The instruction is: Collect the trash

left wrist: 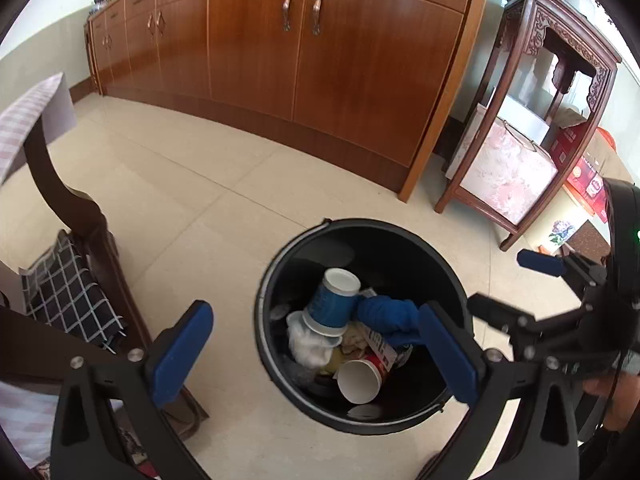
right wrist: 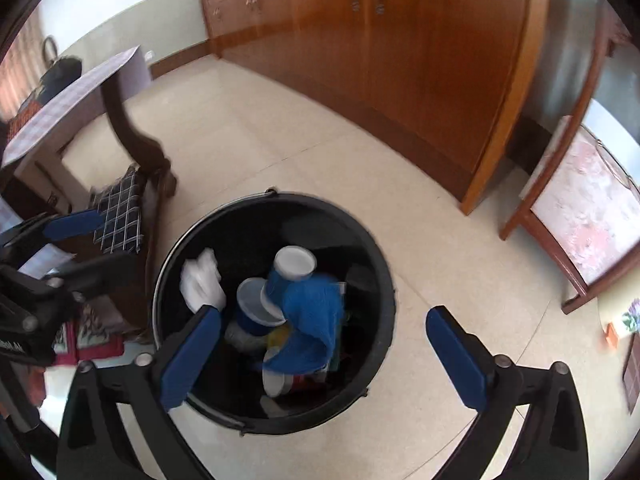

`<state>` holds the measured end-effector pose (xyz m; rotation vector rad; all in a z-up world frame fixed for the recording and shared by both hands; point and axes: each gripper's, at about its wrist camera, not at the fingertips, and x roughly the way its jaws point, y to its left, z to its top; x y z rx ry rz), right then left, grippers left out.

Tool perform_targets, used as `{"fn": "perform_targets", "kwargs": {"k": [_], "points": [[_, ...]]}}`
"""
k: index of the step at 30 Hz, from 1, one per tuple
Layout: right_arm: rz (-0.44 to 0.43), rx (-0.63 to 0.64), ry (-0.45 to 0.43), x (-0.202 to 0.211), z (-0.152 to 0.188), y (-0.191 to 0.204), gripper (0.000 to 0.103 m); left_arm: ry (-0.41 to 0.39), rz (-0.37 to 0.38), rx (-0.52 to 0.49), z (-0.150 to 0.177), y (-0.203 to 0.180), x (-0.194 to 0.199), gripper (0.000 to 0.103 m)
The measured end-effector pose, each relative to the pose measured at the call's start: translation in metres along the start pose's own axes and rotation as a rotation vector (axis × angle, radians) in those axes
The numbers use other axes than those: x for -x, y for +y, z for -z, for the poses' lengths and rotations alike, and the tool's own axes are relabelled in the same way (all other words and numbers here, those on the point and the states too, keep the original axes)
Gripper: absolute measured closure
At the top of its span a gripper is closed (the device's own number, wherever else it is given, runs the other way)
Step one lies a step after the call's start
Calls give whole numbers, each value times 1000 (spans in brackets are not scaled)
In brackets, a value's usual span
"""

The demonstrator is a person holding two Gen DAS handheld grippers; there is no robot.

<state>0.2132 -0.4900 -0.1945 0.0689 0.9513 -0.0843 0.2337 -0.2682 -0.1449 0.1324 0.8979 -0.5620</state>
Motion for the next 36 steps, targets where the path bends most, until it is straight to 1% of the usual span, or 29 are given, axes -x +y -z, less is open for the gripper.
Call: {"fn": "perform_targets", "kwargs": {"k": [2, 5, 13, 16, 18, 20, 21, 24, 27, 33, 36], "points": [[11, -18, -23, 5, -1, -3, 0, 0, -28, -15, 0, 2, 7, 0], [67, -37, -70, 19, -1, -3, 0, -31, -52, -1, 1, 4, 26, 0], [148, -74, -187, 77, -4, 10, 0, -71, -58, 20, 5, 7, 63, 0], [158, -94, -221, 104, 0, 18, 0, -86, -56, 16, 10, 6, 81, 1], [168, -112, -217, 119, 3, 24, 0, -101, -64, 23, 12, 7, 96, 0], [138, -129, -226, 137, 8, 33, 0, -113, -68, 39, 14, 8, 108, 0], [140, -128, -234, 145, 11, 39, 0, -123, -74, 37, 14, 8, 117, 0], [144, -116, -250, 167, 20, 57, 0, -148, -92, 36, 17, 9, 135, 0], [151, -99, -249, 184, 26, 74, 0, -168, -112, 35, 21, 12, 156, 0], [133, -64, -208, 218, 31, 107, 0, -200, -153, 18, 33, 14, 195, 0], [129, -38, -213, 240, 36, 127, 0, -220, -172, 24, 42, 14, 220, 0]]}}
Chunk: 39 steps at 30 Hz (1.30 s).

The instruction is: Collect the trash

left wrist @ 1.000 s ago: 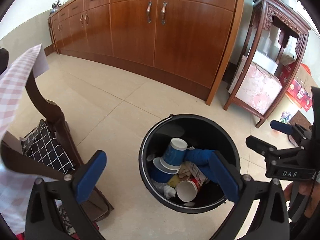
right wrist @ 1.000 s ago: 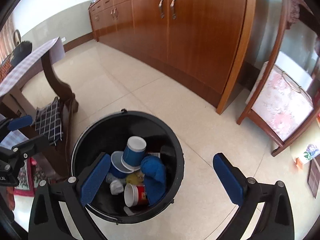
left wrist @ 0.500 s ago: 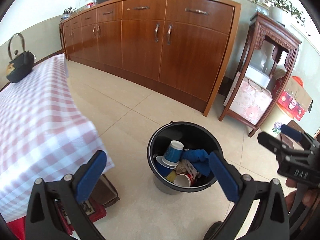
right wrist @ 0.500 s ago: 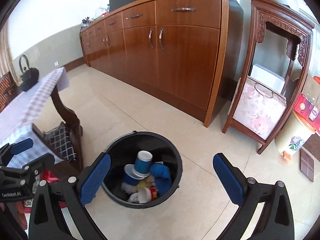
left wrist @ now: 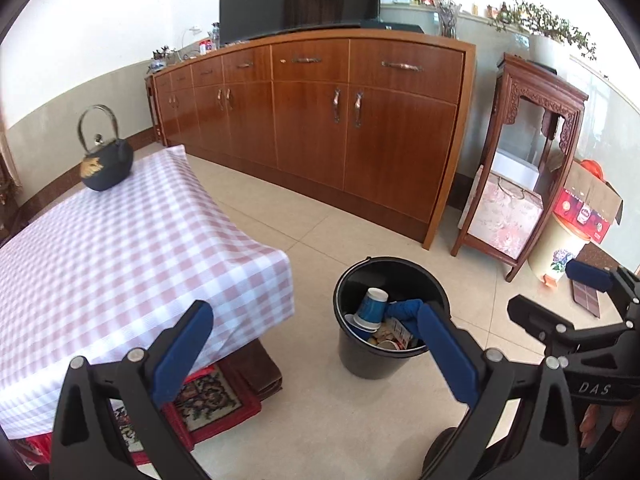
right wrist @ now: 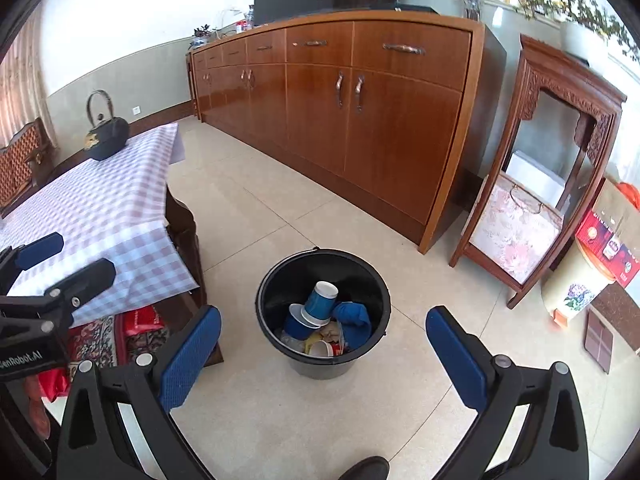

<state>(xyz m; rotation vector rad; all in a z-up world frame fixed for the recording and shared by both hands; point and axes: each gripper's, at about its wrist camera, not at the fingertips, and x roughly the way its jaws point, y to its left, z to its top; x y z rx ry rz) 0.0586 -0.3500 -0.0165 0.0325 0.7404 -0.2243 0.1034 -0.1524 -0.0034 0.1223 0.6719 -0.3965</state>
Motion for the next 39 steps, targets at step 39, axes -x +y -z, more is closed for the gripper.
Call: {"fn": "perform_targets", "kwargs": {"k": [39], "points": [[10, 35, -156, 140, -1, 35, 0, -127, -33, 53, 5, 10, 106, 0]]}}
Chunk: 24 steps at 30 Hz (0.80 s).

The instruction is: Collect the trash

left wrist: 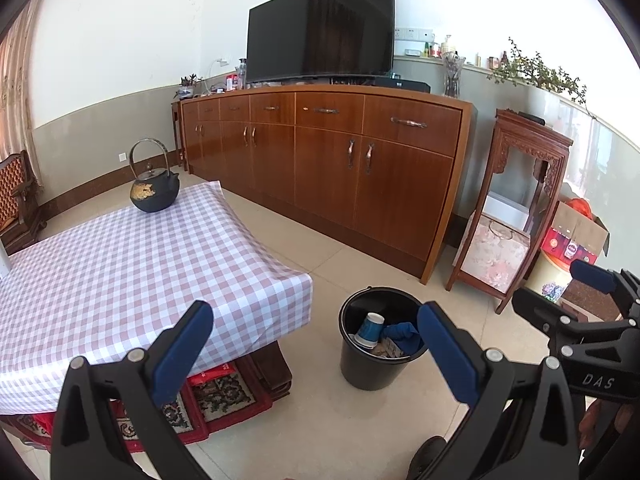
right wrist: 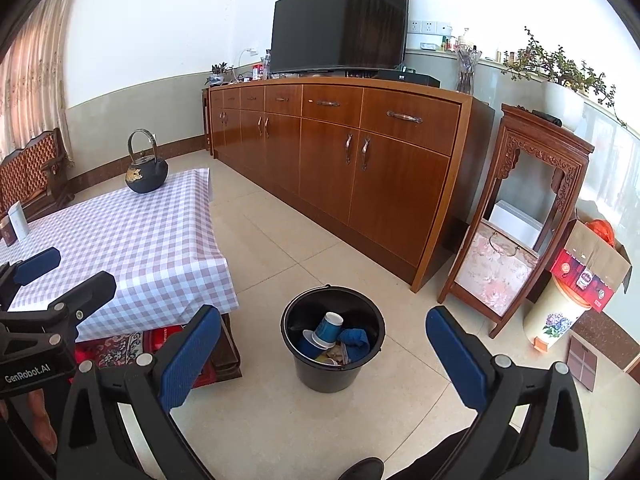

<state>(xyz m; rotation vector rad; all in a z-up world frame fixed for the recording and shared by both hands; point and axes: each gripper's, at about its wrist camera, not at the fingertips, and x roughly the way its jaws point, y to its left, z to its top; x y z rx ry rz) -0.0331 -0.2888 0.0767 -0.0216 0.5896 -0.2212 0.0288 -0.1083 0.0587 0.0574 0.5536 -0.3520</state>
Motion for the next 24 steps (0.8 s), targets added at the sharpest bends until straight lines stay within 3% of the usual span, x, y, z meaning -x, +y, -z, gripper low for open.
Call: {"fn": "perform_targets", "kwargs": {"k": [24], "points": [[5, -7, -15, 5, -4, -1, 0, 3, -1, -14, 0, -1, 0, 0]]}}
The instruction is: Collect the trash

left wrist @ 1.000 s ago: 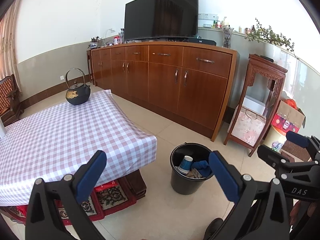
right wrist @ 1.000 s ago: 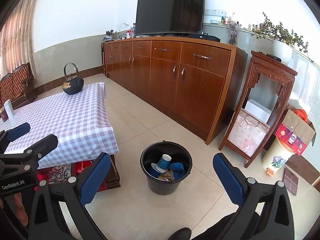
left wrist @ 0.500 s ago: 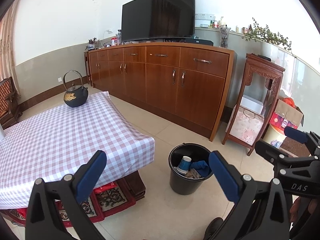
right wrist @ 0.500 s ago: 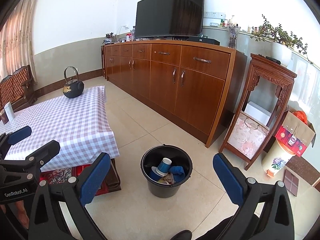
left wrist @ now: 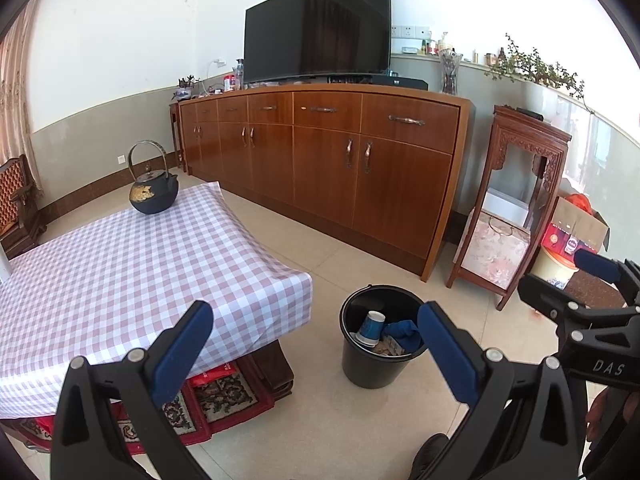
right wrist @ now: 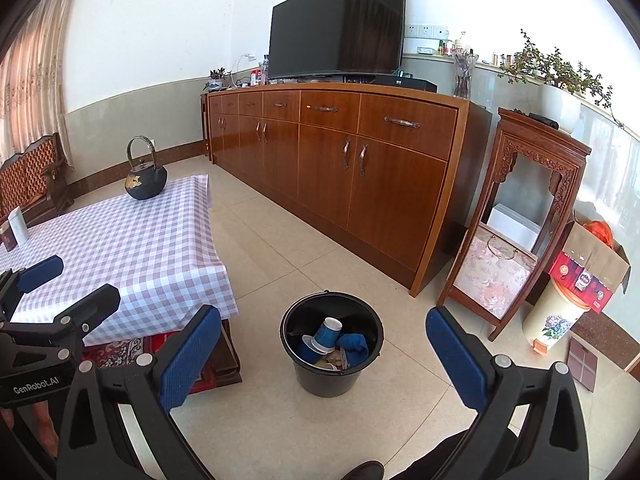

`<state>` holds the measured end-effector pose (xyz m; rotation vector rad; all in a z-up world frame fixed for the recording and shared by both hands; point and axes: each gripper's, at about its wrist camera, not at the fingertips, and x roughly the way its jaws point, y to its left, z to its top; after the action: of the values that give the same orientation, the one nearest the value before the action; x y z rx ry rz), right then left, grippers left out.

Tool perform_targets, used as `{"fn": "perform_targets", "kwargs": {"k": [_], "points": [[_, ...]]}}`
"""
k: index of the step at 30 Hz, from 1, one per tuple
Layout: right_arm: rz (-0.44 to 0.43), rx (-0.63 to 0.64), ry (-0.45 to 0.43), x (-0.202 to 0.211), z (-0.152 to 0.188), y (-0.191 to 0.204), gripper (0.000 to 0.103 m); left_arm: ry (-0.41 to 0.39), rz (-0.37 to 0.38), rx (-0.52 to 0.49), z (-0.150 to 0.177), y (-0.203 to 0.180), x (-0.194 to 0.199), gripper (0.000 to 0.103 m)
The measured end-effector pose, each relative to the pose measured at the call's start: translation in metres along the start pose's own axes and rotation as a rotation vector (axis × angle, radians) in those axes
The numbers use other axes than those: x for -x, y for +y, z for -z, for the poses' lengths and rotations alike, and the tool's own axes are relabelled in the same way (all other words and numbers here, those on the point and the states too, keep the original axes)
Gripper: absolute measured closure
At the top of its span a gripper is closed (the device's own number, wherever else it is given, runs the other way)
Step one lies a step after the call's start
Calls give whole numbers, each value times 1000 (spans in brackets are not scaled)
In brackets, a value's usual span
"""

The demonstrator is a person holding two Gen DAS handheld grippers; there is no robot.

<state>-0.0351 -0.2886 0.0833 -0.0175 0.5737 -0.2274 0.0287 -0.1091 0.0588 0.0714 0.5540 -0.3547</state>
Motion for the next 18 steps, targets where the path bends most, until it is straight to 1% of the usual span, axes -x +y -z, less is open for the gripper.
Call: {"fn": "perform_targets", "kwargs": {"k": [18], "points": [[-6, 9, 2, 1, 1, 3, 0, 7, 1, -2, 4, 1, 2, 0]]}}
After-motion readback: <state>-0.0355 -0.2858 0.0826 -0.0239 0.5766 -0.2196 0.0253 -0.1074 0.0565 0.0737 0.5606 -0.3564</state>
